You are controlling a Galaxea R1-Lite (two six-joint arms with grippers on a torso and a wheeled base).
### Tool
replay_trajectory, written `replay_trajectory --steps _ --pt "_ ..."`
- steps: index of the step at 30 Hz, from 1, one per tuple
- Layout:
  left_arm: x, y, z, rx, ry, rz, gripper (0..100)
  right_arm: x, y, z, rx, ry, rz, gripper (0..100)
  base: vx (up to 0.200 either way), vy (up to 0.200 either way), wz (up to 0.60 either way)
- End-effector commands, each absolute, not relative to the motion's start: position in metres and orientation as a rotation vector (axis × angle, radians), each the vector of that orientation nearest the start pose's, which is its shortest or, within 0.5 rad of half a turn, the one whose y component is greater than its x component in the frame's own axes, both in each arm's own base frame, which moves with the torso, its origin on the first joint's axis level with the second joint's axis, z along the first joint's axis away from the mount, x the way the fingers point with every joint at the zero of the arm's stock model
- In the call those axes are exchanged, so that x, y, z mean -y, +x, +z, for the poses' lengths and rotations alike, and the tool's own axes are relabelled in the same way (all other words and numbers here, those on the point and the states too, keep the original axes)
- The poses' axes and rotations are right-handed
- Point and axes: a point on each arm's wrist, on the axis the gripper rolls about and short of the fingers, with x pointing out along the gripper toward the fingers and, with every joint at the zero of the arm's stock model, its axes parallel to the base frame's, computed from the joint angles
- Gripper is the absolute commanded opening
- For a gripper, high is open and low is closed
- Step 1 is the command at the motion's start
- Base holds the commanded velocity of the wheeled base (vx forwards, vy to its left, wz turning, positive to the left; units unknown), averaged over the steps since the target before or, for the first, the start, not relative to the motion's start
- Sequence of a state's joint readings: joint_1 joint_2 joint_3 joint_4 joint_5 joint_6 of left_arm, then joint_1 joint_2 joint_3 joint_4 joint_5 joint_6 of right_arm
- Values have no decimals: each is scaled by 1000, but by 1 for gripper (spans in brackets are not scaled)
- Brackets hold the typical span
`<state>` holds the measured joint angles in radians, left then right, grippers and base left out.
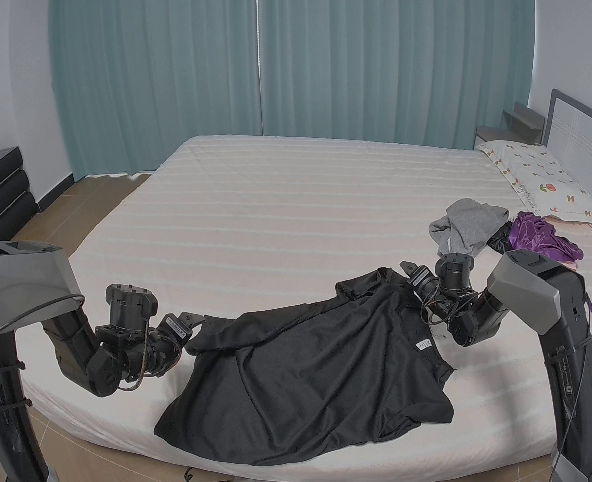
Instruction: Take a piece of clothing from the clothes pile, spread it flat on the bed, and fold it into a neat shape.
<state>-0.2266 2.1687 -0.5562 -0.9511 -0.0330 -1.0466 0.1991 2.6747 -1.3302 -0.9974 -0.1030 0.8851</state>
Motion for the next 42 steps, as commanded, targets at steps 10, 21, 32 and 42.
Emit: replay_trajectory --steps 10,21,32,42 --pt "69 404 -17 -524 -853 77 100 -100 466 -59 -380 841 -55 100 0 0 0" --pt "83 419 -52 -552 -600 -10 100 -100 466 -59 -380 842 -57 100 0 0 0" --pt "90 417 -56 -571 -585 -32 100 -101 465 -60 -383 840 -59 100 0 0 0" --pt "91 420 -57 -561 -584 -31 0 -100 466 -58 -376 842 -62 100 0 0 0"
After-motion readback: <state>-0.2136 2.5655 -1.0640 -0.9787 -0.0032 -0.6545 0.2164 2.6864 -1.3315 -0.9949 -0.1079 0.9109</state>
